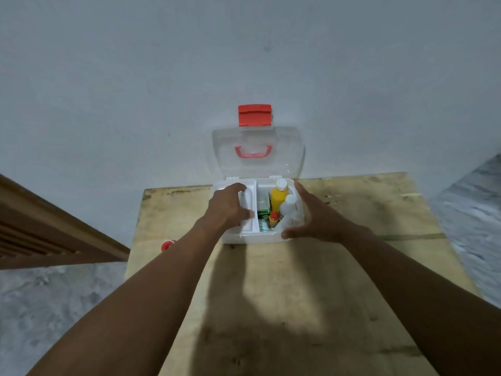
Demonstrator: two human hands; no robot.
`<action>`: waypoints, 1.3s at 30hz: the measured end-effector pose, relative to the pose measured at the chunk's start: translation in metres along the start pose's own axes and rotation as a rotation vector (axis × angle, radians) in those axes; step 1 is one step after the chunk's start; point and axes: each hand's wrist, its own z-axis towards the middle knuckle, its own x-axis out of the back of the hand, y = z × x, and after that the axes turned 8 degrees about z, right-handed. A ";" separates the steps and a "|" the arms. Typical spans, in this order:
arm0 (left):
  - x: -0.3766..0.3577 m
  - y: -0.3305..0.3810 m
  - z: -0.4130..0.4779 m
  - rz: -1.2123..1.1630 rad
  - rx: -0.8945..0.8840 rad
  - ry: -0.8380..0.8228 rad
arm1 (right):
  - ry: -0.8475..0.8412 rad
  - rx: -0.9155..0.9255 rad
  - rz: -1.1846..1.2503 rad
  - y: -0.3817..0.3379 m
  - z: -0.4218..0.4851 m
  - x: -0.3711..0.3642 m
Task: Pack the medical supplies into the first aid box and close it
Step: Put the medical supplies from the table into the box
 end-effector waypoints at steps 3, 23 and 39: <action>-0.003 -0.001 0.001 0.036 -0.004 0.013 | 0.012 -0.016 -0.051 0.000 -0.001 0.000; -0.031 0.006 -0.017 0.043 0.152 0.234 | -0.117 0.094 0.049 0.012 0.008 0.010; -0.057 -0.016 -0.100 -0.031 0.028 0.615 | -0.135 0.098 -0.010 0.025 0.008 0.012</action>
